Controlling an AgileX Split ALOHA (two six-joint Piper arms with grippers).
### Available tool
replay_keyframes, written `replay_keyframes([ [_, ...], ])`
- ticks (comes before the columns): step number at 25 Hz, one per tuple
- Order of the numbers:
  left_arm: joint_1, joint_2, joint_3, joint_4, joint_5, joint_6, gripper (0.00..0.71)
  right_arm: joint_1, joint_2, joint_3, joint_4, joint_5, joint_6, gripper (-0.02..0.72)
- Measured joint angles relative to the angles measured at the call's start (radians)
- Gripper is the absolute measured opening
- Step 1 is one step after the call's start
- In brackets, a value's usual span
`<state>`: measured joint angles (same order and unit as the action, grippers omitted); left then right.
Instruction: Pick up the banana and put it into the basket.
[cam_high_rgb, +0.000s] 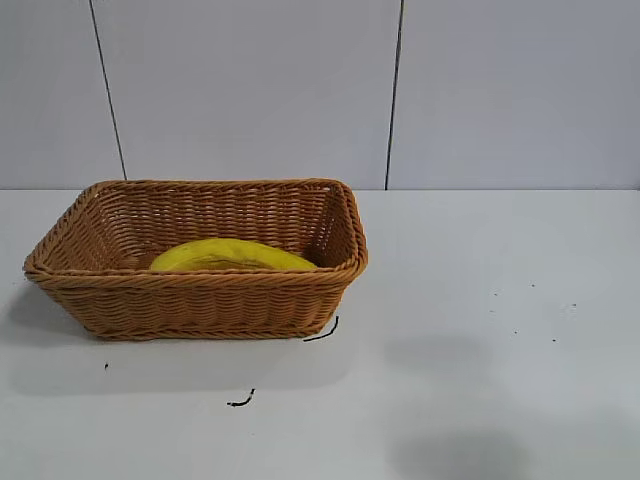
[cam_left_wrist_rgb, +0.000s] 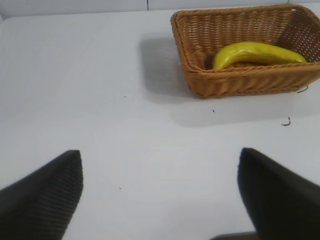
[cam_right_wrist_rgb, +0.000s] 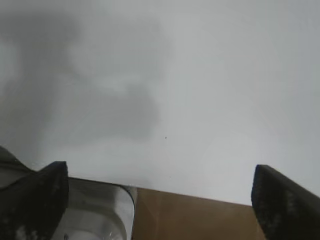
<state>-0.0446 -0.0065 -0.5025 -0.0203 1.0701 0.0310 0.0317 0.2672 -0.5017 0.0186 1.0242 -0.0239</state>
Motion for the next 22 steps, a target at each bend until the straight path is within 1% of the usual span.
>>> replay_keyframes([
  [7,0.0,0.0,0.0,0.0,0.0,0.0,0.635,0.0,-0.26,0.004,0.003,0.001,0.0,0.678],
  [22,0.0,0.0,0.0,0.0,0.0,0.0,0.635,0.002,-0.272,0.004,0.003,0.001,0.0,0.678],
])
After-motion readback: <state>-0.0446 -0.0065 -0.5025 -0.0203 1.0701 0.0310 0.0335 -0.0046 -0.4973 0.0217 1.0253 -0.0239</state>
